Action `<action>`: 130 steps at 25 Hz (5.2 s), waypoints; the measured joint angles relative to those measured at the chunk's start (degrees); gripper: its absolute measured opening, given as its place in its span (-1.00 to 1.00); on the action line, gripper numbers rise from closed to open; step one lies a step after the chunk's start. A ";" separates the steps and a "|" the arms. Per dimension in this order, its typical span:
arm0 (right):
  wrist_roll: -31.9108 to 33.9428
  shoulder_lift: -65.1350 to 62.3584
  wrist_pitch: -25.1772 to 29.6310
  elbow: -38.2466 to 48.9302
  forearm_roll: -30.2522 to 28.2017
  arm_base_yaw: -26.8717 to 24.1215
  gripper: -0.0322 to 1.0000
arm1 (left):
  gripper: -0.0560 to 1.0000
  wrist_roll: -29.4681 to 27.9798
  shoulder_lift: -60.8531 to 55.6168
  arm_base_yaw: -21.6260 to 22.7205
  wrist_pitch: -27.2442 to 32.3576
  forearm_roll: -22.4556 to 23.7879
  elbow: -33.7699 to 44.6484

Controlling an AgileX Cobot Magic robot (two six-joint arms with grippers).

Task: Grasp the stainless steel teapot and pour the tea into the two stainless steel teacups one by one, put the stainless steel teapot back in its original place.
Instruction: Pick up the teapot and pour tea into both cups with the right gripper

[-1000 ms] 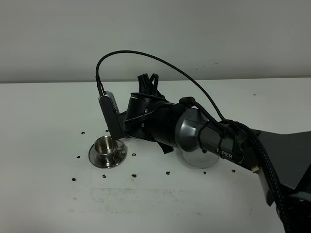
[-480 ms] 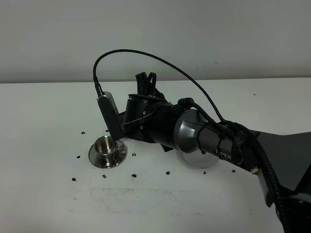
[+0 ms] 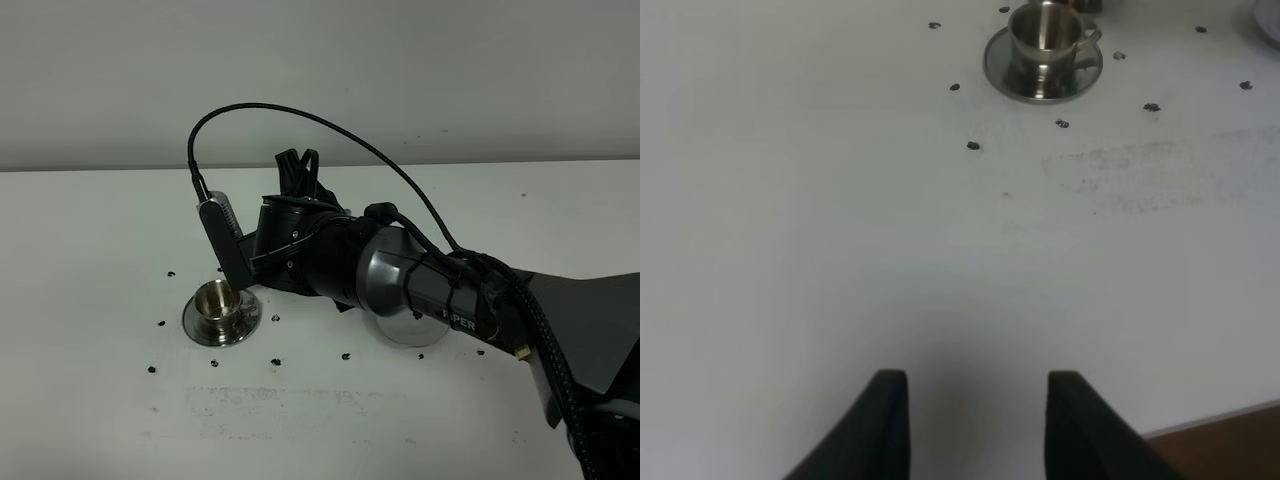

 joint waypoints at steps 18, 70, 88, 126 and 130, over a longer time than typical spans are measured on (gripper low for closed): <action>-0.50 0.00 -0.93 0.00 -0.87 0.21 -0.54 | -0.30 0.00 0.00 0.00 0.00 0.00 0.00; -3.39 0.00 -3.47 0.00 -4.13 0.21 -0.54 | -0.30 0.00 0.00 0.00 0.00 0.13 0.00; -4.56 0.00 -3.96 0.00 -5.14 0.45 -0.54 | -0.30 0.00 0.00 0.00 0.00 0.17 0.00; -6.96 0.00 -4.49 0.00 -6.89 0.50 -0.54 | -0.30 0.00 0.00 0.00 0.00 0.17 0.00; -7.61 0.00 -4.65 0.00 -6.89 0.50 -0.54 | -0.30 0.00 0.00 0.00 0.00 0.17 0.00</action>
